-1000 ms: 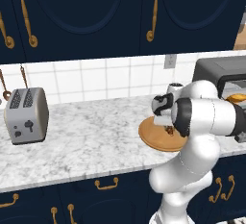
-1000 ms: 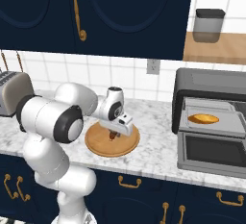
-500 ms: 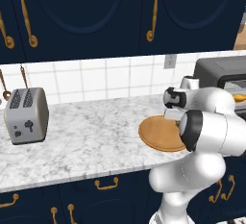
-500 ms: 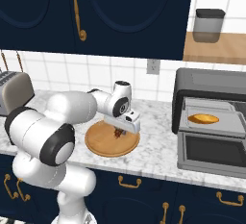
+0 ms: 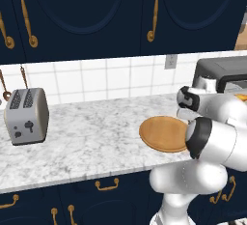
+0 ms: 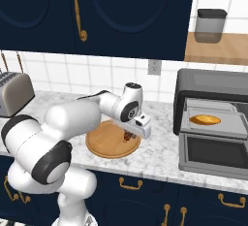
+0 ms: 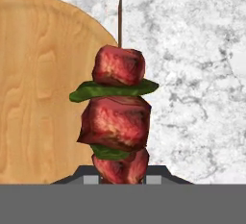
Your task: Pick up the kebab skewer and baguette bread, and place them inside the toaster oven. Close the toaster oven door and start by setting the timer.
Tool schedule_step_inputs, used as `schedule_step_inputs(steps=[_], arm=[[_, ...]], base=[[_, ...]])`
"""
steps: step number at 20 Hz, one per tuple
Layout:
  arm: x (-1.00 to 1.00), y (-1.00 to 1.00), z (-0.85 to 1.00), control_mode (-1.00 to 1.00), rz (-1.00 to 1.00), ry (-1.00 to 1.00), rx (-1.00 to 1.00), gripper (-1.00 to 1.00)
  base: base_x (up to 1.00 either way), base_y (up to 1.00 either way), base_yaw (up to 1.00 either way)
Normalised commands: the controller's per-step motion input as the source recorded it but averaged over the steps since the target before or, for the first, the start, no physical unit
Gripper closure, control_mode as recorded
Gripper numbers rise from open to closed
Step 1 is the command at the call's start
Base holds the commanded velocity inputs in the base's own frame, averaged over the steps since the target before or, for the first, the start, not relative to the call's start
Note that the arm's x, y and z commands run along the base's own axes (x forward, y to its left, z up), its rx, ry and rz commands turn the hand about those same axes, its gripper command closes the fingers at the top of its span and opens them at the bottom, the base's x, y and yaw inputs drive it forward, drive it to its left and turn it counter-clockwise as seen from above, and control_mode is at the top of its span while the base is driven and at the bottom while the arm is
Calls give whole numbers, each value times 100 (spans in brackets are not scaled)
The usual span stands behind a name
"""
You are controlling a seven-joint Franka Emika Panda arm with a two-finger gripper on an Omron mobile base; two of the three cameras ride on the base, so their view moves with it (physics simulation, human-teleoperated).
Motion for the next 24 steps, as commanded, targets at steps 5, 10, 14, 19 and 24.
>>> schedule_step_inputs(steps=[5, 10, 14, 19, 24], arm=[[-3, -52, 2, -100, -10, -4, 0, 100], [0, -59, 26, -100, -15, 0, 0, 100], [-5, -48, 41, -100, -17, 0, 1, 100], [-22, -38, 23, -100, -20, -1, 0, 100], [-6, -53, 12, -100, -32, -1, 0, 100]], base=[[0, 0, 0], [0, 0, 0], [0, 0, 0], [0, 0, 0], [0, 0, 0]])
